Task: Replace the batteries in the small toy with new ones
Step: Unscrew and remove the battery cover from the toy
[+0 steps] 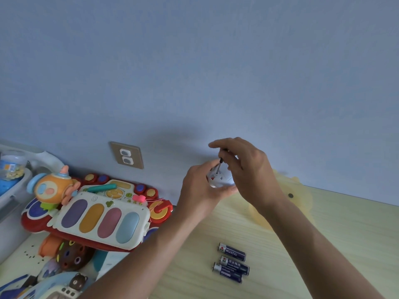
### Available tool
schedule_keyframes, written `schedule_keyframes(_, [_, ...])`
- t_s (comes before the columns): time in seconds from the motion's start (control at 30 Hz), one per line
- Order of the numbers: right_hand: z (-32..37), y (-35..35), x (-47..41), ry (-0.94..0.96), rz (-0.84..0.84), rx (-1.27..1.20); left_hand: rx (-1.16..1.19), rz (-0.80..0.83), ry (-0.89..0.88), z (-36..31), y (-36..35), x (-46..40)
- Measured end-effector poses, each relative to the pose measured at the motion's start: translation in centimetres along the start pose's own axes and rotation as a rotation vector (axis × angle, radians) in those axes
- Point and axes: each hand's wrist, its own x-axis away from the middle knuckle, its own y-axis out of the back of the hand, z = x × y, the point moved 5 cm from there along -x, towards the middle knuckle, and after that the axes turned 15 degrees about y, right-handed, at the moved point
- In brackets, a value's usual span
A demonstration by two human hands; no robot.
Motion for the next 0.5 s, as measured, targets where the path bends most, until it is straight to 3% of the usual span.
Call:
schedule_keyframes(0.27, [-1.1, 0.5, 0.3, -0.272, -0.171, -0.184, 0.012, -0.002, 0.000, 0.6, 0.5, 0.0])
schedule_keyframes(0.4, [-1.2, 0.0, 0.7, -0.354, -0.161, -0.347, 0.021, -0.003, -0.044, 0.7, 0.5, 0.1])
schedule_keyframes(0.5, [-0.9, -0.4, 0.7, -0.351, -0.149, -0.332, 0.048, 0.016, -0.056, 0.6, 0.3, 0.2])
